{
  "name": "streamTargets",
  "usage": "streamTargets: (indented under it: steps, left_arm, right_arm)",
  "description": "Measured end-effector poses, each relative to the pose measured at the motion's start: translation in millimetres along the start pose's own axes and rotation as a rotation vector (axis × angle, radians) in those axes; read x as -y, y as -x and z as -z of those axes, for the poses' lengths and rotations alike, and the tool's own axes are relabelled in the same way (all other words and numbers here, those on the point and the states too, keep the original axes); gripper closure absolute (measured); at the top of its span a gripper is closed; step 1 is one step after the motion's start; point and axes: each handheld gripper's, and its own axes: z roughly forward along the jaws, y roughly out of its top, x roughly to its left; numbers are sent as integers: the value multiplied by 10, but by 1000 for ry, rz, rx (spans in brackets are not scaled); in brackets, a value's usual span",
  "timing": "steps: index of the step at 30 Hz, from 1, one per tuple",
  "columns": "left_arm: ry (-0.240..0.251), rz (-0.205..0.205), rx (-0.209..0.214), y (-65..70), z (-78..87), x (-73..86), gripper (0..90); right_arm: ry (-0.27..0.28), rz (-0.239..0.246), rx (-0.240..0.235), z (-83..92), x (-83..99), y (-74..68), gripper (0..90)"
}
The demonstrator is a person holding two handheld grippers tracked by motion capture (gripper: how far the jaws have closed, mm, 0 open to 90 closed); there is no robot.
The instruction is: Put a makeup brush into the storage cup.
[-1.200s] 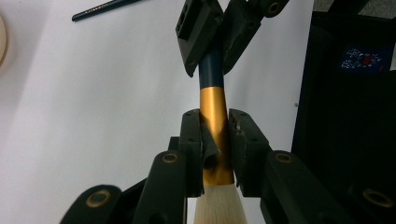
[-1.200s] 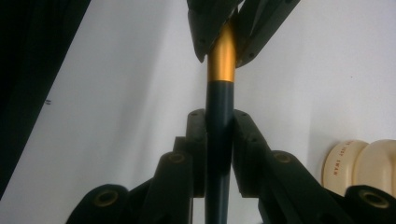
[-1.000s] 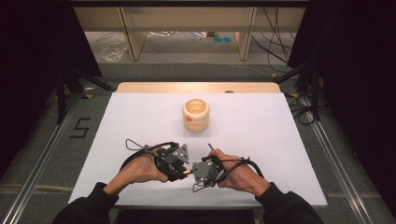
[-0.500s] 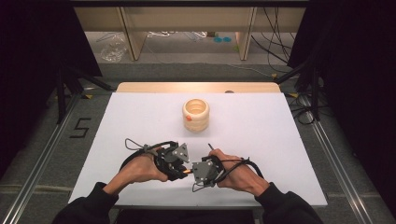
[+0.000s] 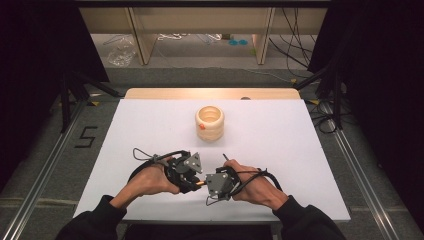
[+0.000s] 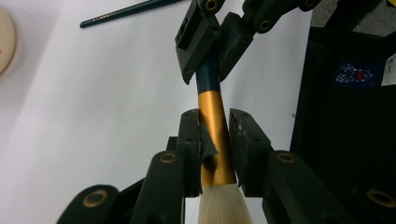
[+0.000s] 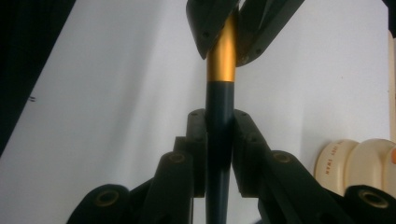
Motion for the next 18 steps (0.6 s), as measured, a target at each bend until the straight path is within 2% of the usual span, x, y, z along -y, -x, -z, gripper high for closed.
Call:
streamTargets:
  steps: [1, 2, 3, 5, 6, 7, 8, 9, 10, 11, 12, 13, 14, 15, 16, 17, 18]
  left_arm:
    - [20, 21, -6, 1, 9, 5, 720]
    - [17, 18, -10, -11, 32, 6, 711]
    - [27, 27, -12, -9, 46, 8, 706]
    - [22, 19, -21, -15, 70, 7, 672]
    - [38, 27, -38, -19, 97, 6, 672]
    - [46, 33, -51, -32, 144, 11, 624]
    - [46, 33, -51, -32, 144, 11, 608]
    - [77, 43, -71, -36, 195, 19, 587]
    - [77, 43, -71, -36, 195, 19, 585]
    - [101, 56, -68, -28, 214, 25, 573]
    - [96, 37, -86, -44, 296, 31, 550]
    - [96, 37, -86, -44, 296, 31, 523]
    - [130, 44, -106, -36, 358, 31, 513]
    - [130, 44, -106, -36, 358, 31, 496]
    - [163, 45, -152, -29, 418, 29, 472]
    - [184, 67, -163, -16, 438, 30, 442]
    - [197, 70, -170, -6, 459, 36, 433]
  right_arm:
    - [-7, -20, -7, 1, 7, -10, 794]
    - [-13, -16, 1, -1, 19, -8, 794]
    - [-10, -25, 3, -6, 27, -12, 795]
    - [-14, -41, -2, -8, 40, -19, 795]
    - [-14, -41, -2, -8, 40, -19, 795]
    - [2, -81, 2, -11, 50, -21, 795]
    - [2, -81, 2, -11, 50, -21, 795]
    - [-8, -65, 3, 2, 77, 2, 794]
    - [-28, 53, 10, 21, 120, 92, 794]
    - [-32, 47, 17, 27, 137, 97, 795]
    - [-35, 39, 26, 33, 153, 97, 794]
    - [-35, 39, 26, 33, 153, 97, 794]
    - [-18, -59, 29, 44, 167, 62, 795]
    - [-12, -73, 38, 51, 180, 72, 795]
    - [-38, -137, 31, 75, 188, 41, 795]
    - [-35, -144, 34, 90, 204, 50, 795]
    - [-34, -128, 26, 111, 220, 76, 794]
